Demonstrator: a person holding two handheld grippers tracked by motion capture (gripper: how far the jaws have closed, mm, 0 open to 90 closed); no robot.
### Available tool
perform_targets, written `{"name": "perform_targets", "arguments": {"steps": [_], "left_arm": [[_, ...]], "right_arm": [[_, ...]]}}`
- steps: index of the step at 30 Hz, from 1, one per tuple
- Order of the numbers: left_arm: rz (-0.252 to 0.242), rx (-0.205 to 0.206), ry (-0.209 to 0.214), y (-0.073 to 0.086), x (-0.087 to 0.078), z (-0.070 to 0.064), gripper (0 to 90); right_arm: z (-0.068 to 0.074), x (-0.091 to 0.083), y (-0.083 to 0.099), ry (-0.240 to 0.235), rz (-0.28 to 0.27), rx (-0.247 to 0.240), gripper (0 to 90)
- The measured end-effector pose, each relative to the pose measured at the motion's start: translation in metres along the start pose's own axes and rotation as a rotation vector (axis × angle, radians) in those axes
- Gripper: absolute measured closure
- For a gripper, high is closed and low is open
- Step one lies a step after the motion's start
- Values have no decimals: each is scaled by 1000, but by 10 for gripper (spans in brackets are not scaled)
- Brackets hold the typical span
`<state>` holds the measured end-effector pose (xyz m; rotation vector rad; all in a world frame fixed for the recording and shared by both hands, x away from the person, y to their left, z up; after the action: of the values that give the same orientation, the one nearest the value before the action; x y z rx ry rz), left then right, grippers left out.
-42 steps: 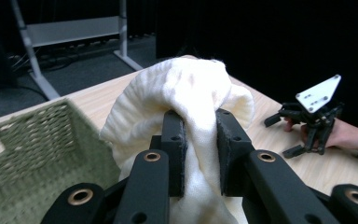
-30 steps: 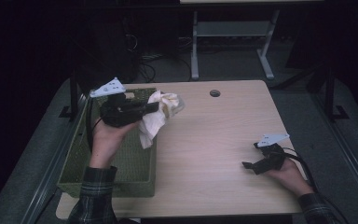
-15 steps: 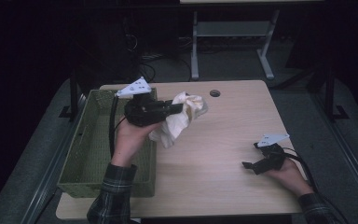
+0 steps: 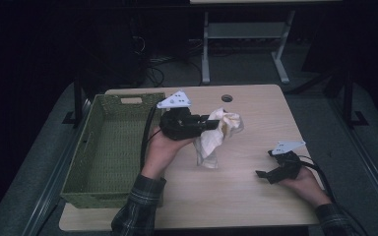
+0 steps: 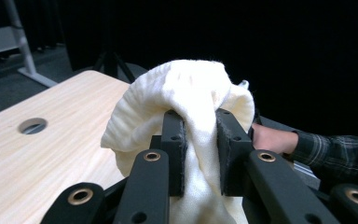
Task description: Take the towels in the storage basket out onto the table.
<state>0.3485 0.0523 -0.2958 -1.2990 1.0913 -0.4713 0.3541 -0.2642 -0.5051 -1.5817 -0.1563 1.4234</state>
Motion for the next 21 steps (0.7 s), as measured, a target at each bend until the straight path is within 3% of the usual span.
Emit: {"name": "perform_targets", "arguments": {"steps": [15, 21], "left_arm": [[87, 17, 73, 27, 46, -23, 754], [126, 28, 92, 39, 56, -28, 753]], "right_arm": [[0, 0, 0, -1, -1, 0, 13], [0, 0, 0, 0, 0, 0, 13]]}}
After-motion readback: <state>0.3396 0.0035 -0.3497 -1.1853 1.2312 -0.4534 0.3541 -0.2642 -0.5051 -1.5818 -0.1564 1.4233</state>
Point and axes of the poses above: each handheld gripper's, and its own axes: x roughly forward along the jaws, y roughly out of its underside, z roughly to its left, the point moved 3 cm from there along x, roughly forward along the jaws, and after that the axes turned 9 degrees about -y, right-handed, at the moved point
